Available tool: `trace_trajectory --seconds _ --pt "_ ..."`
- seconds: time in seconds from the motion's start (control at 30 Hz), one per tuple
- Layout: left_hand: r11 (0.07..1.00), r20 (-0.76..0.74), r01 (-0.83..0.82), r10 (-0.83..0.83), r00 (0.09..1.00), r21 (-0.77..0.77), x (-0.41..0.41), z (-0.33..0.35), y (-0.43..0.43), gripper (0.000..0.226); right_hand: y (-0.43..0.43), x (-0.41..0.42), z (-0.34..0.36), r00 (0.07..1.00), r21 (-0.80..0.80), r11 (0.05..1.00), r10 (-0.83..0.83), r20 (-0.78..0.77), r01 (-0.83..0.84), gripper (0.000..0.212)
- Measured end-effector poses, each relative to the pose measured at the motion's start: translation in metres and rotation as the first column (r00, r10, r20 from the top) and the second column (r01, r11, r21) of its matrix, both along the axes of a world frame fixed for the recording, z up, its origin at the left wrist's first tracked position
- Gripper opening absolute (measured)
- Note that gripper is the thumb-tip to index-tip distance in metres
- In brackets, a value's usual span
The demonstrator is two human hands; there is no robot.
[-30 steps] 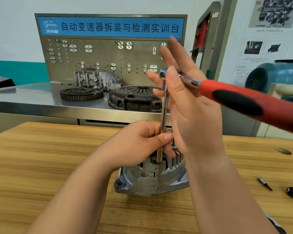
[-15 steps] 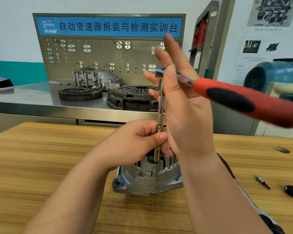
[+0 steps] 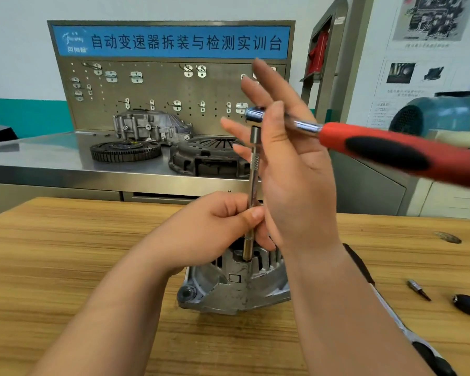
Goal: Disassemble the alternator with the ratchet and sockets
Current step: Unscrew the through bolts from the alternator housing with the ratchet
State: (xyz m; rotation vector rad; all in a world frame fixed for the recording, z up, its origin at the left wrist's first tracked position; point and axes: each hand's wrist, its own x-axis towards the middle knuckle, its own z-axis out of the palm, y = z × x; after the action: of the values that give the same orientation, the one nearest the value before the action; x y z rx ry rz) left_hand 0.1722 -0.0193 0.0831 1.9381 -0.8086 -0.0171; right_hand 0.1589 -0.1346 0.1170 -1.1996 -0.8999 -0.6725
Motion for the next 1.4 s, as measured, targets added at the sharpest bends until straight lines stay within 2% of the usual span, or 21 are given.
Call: trace_trajectory --seconds 0.1,0.2,0.27,0.33,0.43,0.5,0.57,0.67,0.73,0.83,0.9,0.97,1.07,1.13,1.2,1.3,1.33,1.4 --pt "0.997 -0.051 0.057 -0.06 0.997 -0.045 -0.0017 0.0012 0.0029 0.034 -0.0022 0.0 0.0001 0.964 0.068 0.988 0.15 -0.222 -0.138 0.036" --pt "0.995 -0.044 0.076 -0.079 0.996 -0.062 -0.0023 0.0015 0.0036 0.035 -0.0057 -0.0005 -0.0006 0.928 0.054 0.989 0.145 -0.342 -0.135 0.047" --pt "0.998 0.002 0.046 -0.046 0.999 -0.042 -0.0017 0.0013 0.0021 0.033 -0.0054 -0.0002 0.0005 0.948 0.045 0.996 0.093 -0.306 -0.083 0.039" --pt "0.999 0.025 0.012 -0.011 1.0 -0.038 -0.0001 -0.0001 0.0001 0.032 -0.0061 -0.0011 0.002 0.983 0.002 1.0 -0.012 -0.181 0.013 0.03" --pt "0.999 0.032 0.001 0.0 0.999 -0.039 0.0011 -0.0018 -0.0001 0.034 -0.0046 -0.0007 0.0007 0.997 -0.035 0.996 -0.077 -0.016 0.076 0.034" --pt "0.997 0.014 0.028 -0.027 1.0 -0.066 0.0004 -0.0016 0.0009 0.034 -0.0019 -0.0012 0.0006 0.998 0.004 1.0 0.008 -0.063 -0.007 0.034" --pt "0.992 -0.025 0.062 -0.065 0.998 -0.107 -0.0015 -0.0003 0.002 0.032 -0.0024 -0.0008 0.0005 0.97 0.059 0.99 0.14 -0.201 -0.131 0.037" --pt "0.993 -0.033 0.068 -0.072 0.997 -0.094 -0.0024 0.0008 0.0031 0.032 -0.0074 0.0013 -0.001 0.925 0.029 0.987 0.159 -0.345 -0.159 0.047" --pt "0.996 -0.007 0.051 -0.051 0.999 -0.079 -0.0022 0.0008 0.0022 0.034 -0.0077 0.001 -0.0005 0.945 0.007 0.995 0.092 -0.314 -0.095 0.044" --pt "0.996 0.017 0.022 -0.021 1.0 -0.081 -0.0026 0.001 -0.0014 0.04 -0.0076 -0.0017 0.0015 0.992 -0.042 0.998 -0.06 -0.106 0.056 0.035" --pt "0.997 0.02 0.007 -0.005 1.0 -0.075 -0.003 0.0007 -0.0025 0.042 -0.0066 -0.0013 0.0004 0.997 -0.059 0.995 -0.079 -0.004 0.079 0.035" --pt "0.996 -0.002 0.026 -0.027 1.0 -0.091 -0.0031 0.0013 -0.0011 0.04 -0.0045 -0.0015 0.0009 0.998 -0.023 1.0 0.009 -0.056 -0.01 0.037" --pt "0.994 -0.047 0.062 -0.066 0.997 -0.095 -0.0035 0.0024 0.0027 0.039 -0.0046 -0.0015 0.001 0.939 0.07 0.984 0.176 -0.295 -0.163 0.039" --pt "0.996 -0.036 0.057 -0.059 0.998 -0.068 -0.0042 0.0026 0.0026 0.037 -0.0069 0.0002 -0.0002 0.919 0.066 0.986 0.165 -0.359 -0.152 0.039" --pt "0.999 -0.003 0.028 -0.028 1.0 -0.043 -0.0043 0.0024 0.0005 0.03 -0.0068 0.0004 0.0004 0.947 0.052 0.996 0.088 -0.31 -0.075 0.034" --pt "0.999 0.038 -0.024 0.026 0.999 -0.028 -0.0012 0.0005 -0.0019 0.034 -0.0066 -0.0007 0.0006 0.994 0.0 0.999 -0.037 -0.105 0.037 0.033" --pt "0.999 0.043 -0.03 0.031 0.999 -0.028 -0.0002 -0.0001 -0.0018 0.036 -0.0062 -0.0004 0.0001 0.997 -0.011 0.999 -0.044 -0.064 0.043 0.036" --pt "0.999 0.036 -0.013 0.014 0.999 -0.04 -0.0001 -0.0001 -0.0001 0.036 -0.0052 -0.0006 0.0009 0.996 0.008 1.0 0.017 -0.085 -0.016 0.041"
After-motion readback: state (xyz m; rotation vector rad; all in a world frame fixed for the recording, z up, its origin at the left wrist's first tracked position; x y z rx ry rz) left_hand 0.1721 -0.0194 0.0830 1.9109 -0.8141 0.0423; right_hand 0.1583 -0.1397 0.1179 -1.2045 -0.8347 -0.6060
